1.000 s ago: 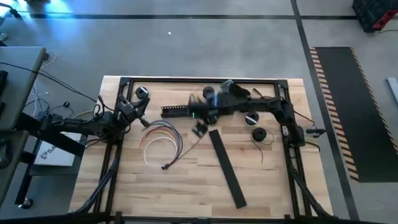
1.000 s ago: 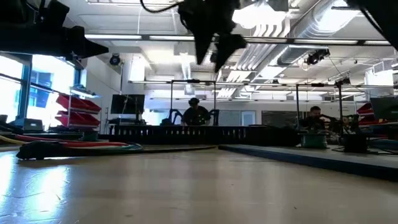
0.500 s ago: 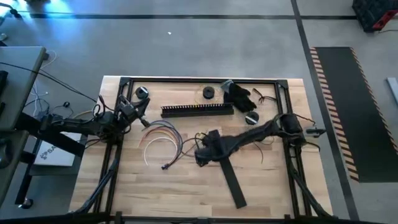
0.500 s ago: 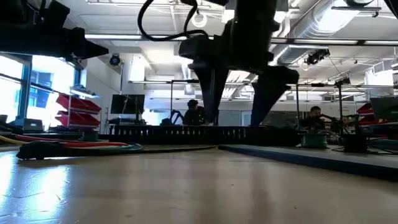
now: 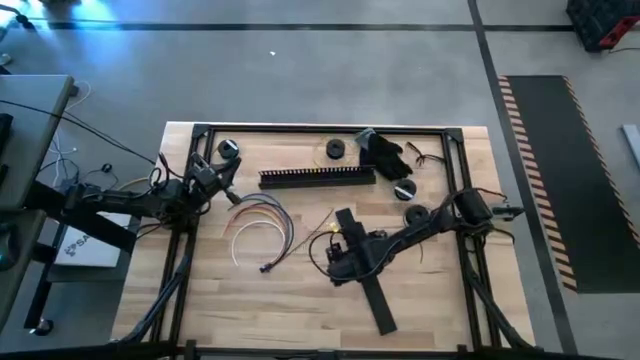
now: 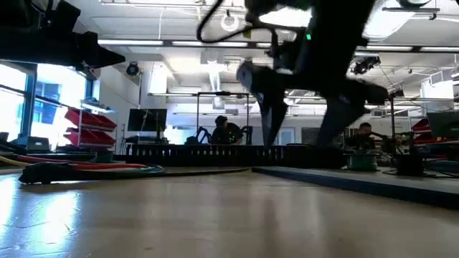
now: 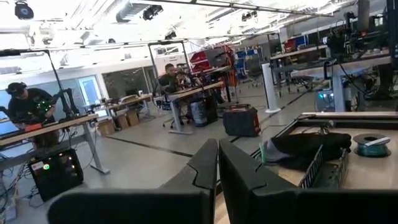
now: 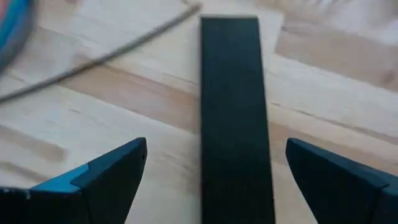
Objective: Ziptie cables
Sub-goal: Move the black cable duct cover to the top of the table
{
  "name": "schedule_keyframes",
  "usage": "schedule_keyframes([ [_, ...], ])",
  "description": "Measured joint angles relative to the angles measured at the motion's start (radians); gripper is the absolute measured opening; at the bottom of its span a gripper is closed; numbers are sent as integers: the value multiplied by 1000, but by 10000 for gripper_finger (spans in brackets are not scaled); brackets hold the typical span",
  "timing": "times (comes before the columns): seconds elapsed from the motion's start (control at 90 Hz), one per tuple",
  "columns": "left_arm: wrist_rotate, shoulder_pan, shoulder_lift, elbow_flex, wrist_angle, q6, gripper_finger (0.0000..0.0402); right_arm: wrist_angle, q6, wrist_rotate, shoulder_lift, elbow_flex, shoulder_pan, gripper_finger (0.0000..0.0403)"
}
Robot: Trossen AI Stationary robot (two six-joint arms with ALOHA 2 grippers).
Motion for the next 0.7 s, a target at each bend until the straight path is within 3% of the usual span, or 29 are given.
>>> schedule_keyframes([
  [0.211,0,0,0,0,0,0,0,218,-14,-63,-10,-166,1,345],
  [0.478,0,0,0,0,-1,0,0,259,-60,-71,-18,-243,6,204],
  [0.7,0,0,0,0,-3,0,0,240,-184,-115,-47,-208,-32,202],
])
